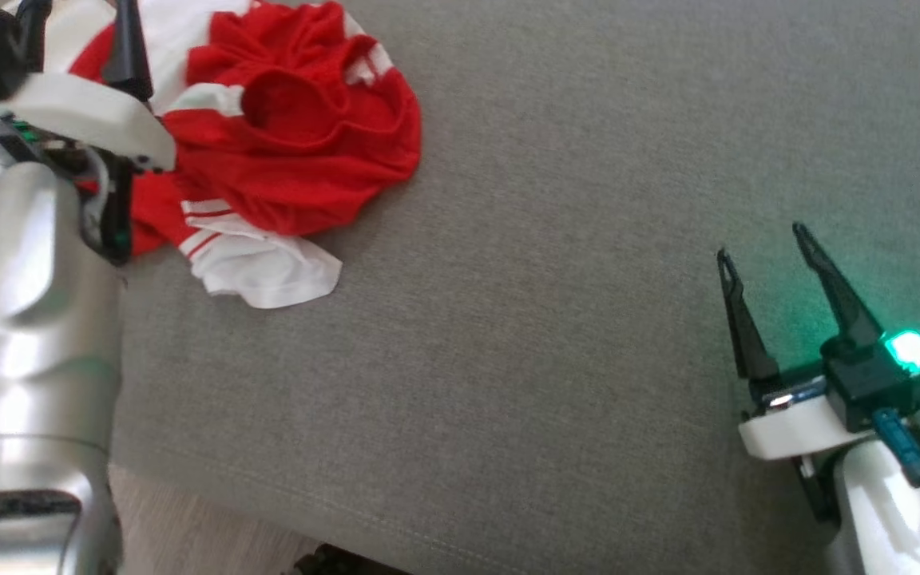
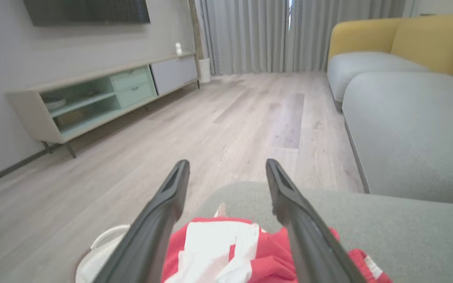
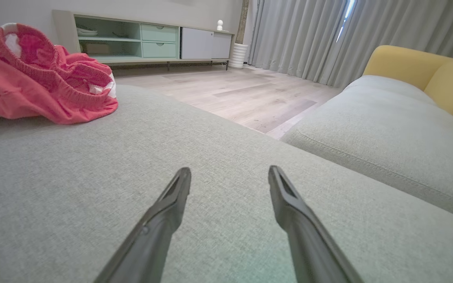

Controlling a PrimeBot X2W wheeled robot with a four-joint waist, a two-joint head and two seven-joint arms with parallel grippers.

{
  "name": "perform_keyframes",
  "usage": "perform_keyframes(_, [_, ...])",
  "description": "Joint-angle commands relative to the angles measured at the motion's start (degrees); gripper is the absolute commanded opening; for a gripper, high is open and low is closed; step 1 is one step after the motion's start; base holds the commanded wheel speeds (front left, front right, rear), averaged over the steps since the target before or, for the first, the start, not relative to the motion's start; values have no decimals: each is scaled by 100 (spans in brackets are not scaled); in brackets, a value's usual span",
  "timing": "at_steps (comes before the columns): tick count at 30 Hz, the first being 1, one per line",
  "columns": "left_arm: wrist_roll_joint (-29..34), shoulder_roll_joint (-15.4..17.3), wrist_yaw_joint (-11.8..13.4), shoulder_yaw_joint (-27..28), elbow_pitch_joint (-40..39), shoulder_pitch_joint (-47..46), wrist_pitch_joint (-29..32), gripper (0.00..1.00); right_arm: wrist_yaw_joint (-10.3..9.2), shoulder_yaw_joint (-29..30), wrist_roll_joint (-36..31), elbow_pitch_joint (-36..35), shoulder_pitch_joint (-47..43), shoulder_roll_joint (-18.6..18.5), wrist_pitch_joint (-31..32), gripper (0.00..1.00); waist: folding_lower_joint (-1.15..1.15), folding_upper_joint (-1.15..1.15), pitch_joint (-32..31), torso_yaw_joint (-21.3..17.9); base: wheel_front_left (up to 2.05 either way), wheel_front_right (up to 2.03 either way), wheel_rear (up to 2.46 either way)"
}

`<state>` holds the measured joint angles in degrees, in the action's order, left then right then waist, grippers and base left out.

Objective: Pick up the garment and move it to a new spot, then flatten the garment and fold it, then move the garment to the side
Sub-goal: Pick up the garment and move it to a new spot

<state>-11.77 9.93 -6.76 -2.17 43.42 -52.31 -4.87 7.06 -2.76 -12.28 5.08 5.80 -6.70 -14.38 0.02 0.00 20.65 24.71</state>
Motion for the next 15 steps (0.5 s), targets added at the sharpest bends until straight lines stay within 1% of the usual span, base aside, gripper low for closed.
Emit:
perform_keyframes(1, [-139,390,-35,98,106,-295,196,100,43,-150,-58,-255,163,-89,-62,100,-2,0,239,-197,0,0,0])
perform_keyframes(5, [-457,491,-66,-32,910,-622,816,100,43,-123,-96,-368,126,-209,-62,100,-2,0,402,-315,0,0,0])
perform_keyframes(6, [-457,491,-66,-32,910,-622,816,100,43,-123,-96,-368,126,-209,-62,100,-2,0,402,-315,0,0,0])
perform_keyframes(7, [-731,413,-69,-148,1194,-690,1118,100,43,-94,-104,-415,115,-272,-62,100,-2,0,459,-364,0,0,0])
perform_keyframes(10, [-997,370,-70,-303,1399,-681,1405,100,43,-59,-109,-457,109,-317,-62,100,-2,0,496,-409,0,0,0])
perform_keyframes(12, [-1143,418,-71,-483,1547,-633,1569,100,43,-46,-110,-497,127,-340,-62,100,-2,0,532,-466,0,0,0])
perform_keyframes(13, [-1185,460,-71,-579,1594,-598,1583,38,43,-47,-110,-511,150,-341,-62,100,-2,0,545,-496,0,0,0])
perform_keyframes(14, [-1236,493,-71,-660,1621,-567,1554,0,43,-57,-112,-523,176,-335,-62,100,-2,0,552,-530,0,0,0])
perform_keyframes(15, [-1306,508,-71,-734,1633,-541,1513,0,43,-59,-116,-536,196,-323,-62,100,-2,0,555,-554,0,0,0])
